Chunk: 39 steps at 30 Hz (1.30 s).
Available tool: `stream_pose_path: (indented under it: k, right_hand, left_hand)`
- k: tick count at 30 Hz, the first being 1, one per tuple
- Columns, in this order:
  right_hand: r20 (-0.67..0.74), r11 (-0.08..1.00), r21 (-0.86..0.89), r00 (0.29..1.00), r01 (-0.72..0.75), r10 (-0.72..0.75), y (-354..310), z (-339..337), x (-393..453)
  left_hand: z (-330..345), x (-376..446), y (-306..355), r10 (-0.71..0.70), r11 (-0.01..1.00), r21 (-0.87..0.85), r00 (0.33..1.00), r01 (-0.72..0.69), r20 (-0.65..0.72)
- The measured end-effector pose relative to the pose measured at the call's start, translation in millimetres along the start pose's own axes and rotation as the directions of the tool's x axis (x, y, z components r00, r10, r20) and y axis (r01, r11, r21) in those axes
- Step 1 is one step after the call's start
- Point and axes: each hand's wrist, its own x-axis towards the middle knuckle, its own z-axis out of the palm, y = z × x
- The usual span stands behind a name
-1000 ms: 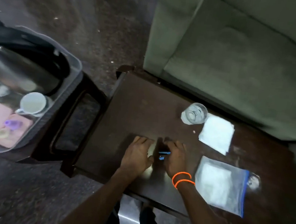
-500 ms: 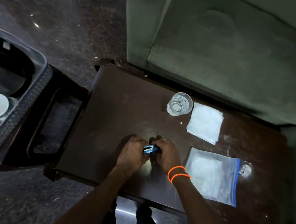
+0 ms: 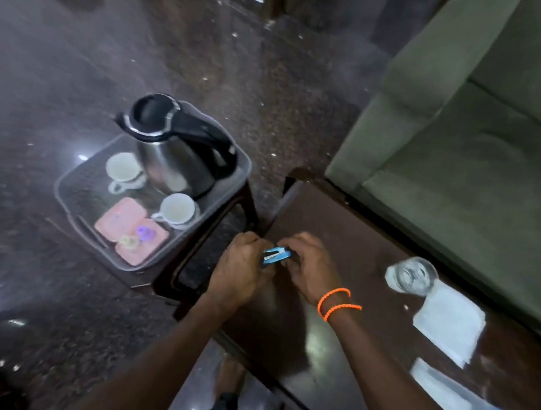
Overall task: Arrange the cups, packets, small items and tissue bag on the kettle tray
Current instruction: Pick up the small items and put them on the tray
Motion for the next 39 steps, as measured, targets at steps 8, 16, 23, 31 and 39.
stream_pose_path:
  k: [8, 16, 23, 31, 39]
  right_hand:
    - [0.07, 0.967, -0.011, 0.964, 0.256, -0.255, -138.8, 44.0, 84.0]
    - [0.195, 0.896, -0.186, 0.909, 0.403, -0.368, -220.5, 144.3, 134.0]
    - [0.301, 0.86, -0.359, 0.917, 0.363, -0.262, -222.2, 181.1, 148.0]
    - [0.329, 0.874, -0.34, 0.914, 0.347, -0.235, -220.4, 182.1, 148.7]
    - [0.119, 0.911, -0.244, 0.942, 0.333, -0.312, -193.4, 120.8, 116.7]
  left_hand:
    - [-152.4, -2.4, -68.0, -0.054, 0.994, 0.085, 0.974, 0.074, -0.219]
    - [-209.7, -19.0, -164.4, -0.211, 0.92, 0.269, 0.94, 0.283, -0.268]
    - [-195.6, -18.8, -195.9, -0.224, 0.865, 0.396, 0.943, 0.309, -0.246]
    - [-192.4, -19.8, -202.3, -0.264, 0.858, 0.402, 0.946, 0.32, -0.189]
    - [-181.1, -10.3, -168.5, -0.124, 0.908, 0.363, 0.962, 0.208, -0.241]
